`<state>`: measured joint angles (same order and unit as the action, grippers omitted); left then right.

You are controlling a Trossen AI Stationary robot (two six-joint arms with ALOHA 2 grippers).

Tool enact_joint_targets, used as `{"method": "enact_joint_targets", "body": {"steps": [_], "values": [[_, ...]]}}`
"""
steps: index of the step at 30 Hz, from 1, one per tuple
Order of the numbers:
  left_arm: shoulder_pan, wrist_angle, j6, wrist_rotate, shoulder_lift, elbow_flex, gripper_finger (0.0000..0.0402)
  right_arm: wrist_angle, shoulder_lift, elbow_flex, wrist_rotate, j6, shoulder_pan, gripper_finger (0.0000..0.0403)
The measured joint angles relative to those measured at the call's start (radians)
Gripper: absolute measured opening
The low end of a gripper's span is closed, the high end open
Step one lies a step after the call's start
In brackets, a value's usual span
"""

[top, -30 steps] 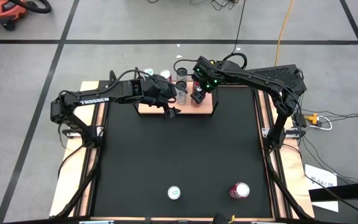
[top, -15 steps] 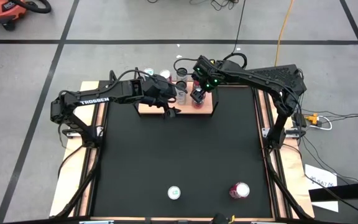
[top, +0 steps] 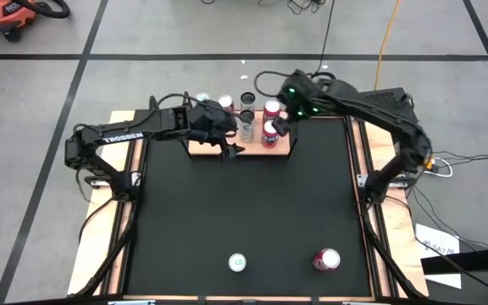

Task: Place canned beverage on shelf
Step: Put the blue soda can aligned with the other blue soda can on the shelf

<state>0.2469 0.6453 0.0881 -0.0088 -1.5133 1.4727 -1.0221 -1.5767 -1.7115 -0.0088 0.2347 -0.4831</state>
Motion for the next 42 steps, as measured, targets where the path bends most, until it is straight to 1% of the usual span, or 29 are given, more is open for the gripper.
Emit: {"method": "enact_joint_targets", "body": {"steps": [4, 8, 12, 15, 17, 22, 24, 28, 31, 34, 38, 40, 42], "values": [[-0.025, -0.043, 0.038, -0.004, 0.038, 0.0, 0.0366, -0.088, 0.099, 0.0, 0.061, 0.024, 0.082, 0.0357], [-0.096, -0.129, 0.041, -0.032, 0.078, 0.001, 0.0366, -0.128, 0.168, 0.0, 0.089, 0.087, 0.193, 0.0349], [-0.174, -0.212, 0.083, -0.098, 0.084, 0.001, 0.0366, -0.151, 0.213, 0.0, 0.097, 0.166, 0.304, 0.0341], [-0.238, -0.254, 0.113, -0.14, 0.081, 0.001, 0.0366, -0.185, 0.227, 0.0, 0.152, 0.233, 0.402, 0.034], [-0.284, -0.266, 0.143, -0.193, 0.075, 0.001, 0.0366, -0.219, 0.225, 0.001, 0.191, 0.274, 0.474, 0.034], [-0.443, -0.261, 0.23, -0.43, 0.073, -0.006, 0.0366, -0.238, 0.212, 0.023, 0.275, 0.38, 0.644, 0.034], [-0.516, -0.238, 0.277, -0.491, 0.073, -0.006, 0.0366, -0.223, 0.205, 0.036, 0.316, 0.42, 0.699, 0.034], [-0.628, -0.178, 0.367, -0.519, 0.063, -0.007, 0.0366, -0.156, 0.193, 0.058, 0.382, 0.509, 0.786, 0.034], [-0.687, -0.114, 0.418, -0.565, 0.042, -0.008, 0.0366, -0.089, 0.19, 0.079, 0.465, 0.589, 0.848, 0.034], [-0.728, -0.117, 0.454, -0.609, 0.025, -0.008, 0.0366, -0.047, 0.183, 0.1, 0.553, 0.669, 0.909, 0.034], [-0.799, -0.111, 0.457, -0.66, 0.006, -0.008, 0.0366, -0.052, 0.133, 0.107, 0.655, 0.758, 0.998, 0.034], [-0.843, -0.069, 0.487, -0.711, 0.003, -0.008, 0.0366, -0.053, 0.099, 0.108, 0.68, 0.798, 1.034, 0.034], [-0.89, -0.003, 0.549, -0.75, 0.004, -0.008, 0.0366, -0.044, 0.066, 0.108, 0.681, 0.843, 1.059, 0.034]]}}
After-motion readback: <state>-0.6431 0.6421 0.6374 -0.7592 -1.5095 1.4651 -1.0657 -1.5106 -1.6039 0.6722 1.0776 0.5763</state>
